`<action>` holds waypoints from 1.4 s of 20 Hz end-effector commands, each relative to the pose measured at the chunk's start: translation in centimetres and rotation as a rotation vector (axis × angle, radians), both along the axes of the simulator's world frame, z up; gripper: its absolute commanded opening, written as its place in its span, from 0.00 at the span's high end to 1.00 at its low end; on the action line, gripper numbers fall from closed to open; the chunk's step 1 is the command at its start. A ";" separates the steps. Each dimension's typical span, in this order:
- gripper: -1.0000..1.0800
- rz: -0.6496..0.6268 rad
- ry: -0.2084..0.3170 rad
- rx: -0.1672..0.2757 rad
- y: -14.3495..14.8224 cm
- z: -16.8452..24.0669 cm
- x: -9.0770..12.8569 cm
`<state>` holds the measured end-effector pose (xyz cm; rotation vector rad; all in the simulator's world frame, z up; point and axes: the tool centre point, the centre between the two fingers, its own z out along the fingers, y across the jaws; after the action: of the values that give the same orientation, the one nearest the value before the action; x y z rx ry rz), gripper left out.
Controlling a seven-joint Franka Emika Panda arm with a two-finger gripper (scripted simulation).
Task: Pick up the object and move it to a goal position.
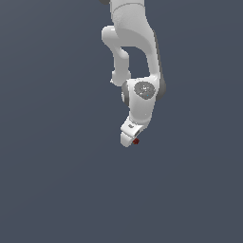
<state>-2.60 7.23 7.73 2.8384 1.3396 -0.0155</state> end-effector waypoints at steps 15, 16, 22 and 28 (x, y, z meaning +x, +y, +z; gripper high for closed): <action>0.04 0.111 -0.007 0.007 0.5 -1.5 -0.3; 0.04 0.112 -0.007 0.007 0.5 -1.8 -0.3; 0.04 0.115 -0.007 0.007 0.6 -4.6 -0.4; 0.04 0.116 -0.007 0.007 0.6 -6.0 -0.3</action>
<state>-2.97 7.78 1.90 2.7591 1.5035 -0.0026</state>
